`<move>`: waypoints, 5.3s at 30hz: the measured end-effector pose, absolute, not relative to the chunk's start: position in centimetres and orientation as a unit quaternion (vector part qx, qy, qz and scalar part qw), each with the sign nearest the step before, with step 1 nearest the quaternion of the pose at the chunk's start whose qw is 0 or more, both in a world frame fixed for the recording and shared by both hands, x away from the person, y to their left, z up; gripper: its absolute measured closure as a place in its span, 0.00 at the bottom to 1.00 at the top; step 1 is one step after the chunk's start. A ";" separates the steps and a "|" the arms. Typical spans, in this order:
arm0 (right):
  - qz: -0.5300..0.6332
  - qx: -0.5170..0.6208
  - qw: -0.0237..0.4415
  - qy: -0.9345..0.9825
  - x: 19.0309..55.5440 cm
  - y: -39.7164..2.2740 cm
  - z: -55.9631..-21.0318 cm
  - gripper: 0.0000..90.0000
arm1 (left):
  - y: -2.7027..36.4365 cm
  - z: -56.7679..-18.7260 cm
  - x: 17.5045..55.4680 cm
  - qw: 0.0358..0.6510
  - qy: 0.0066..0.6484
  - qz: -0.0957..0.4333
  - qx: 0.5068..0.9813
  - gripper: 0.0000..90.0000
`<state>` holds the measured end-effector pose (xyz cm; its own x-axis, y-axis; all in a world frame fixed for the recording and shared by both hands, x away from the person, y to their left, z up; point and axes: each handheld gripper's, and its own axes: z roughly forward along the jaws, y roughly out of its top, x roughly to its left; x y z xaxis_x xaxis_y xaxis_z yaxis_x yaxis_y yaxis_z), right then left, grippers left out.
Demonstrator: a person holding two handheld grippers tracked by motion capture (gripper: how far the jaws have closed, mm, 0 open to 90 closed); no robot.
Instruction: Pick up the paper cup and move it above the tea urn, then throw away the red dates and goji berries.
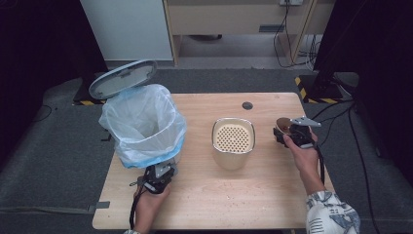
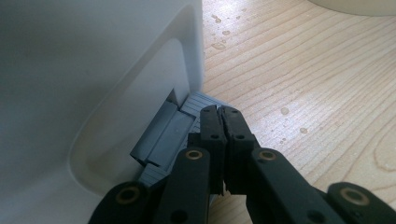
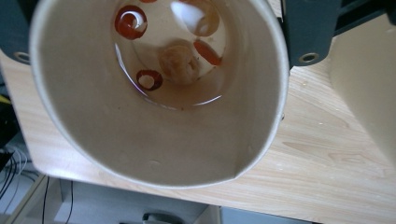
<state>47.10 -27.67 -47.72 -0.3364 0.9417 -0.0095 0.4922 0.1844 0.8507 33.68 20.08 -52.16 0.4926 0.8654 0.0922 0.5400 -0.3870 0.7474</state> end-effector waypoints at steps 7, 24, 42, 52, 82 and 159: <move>0.397 0.471 0.293 0.731 46.7 -27.5 -45.2 0.37 | 20.1 -52.1 33.7 0.333 0.439 0.244 0.798 0.97; 0.397 0.426 0.305 0.754 46.4 -27.0 -41.3 0.39 | 20.0 -52.1 33.7 0.330 0.438 0.245 0.799 0.97; 0.396 0.396 0.315 0.766 47.0 -26.4 -38.2 0.39 | 19.7 -52.2 33.7 0.334 0.440 0.244 0.797 0.97; 0.398 0.387 0.314 0.770 47.5 -26.2 -37.7 0.39 | 19.8 -52.2 33.7 0.336 0.439 0.244 0.796 0.97; 0.416 0.319 0.309 0.794 49.9 -23.9 -35.2 0.41 | 19.9 -52.3 33.6 0.339 0.446 0.242 0.792 0.97; 0.407 0.188 0.343 0.826 46.9 -17.9 -31.0 0.41 | 19.9 -52.2 33.6 0.338 0.444 0.242 0.794 0.97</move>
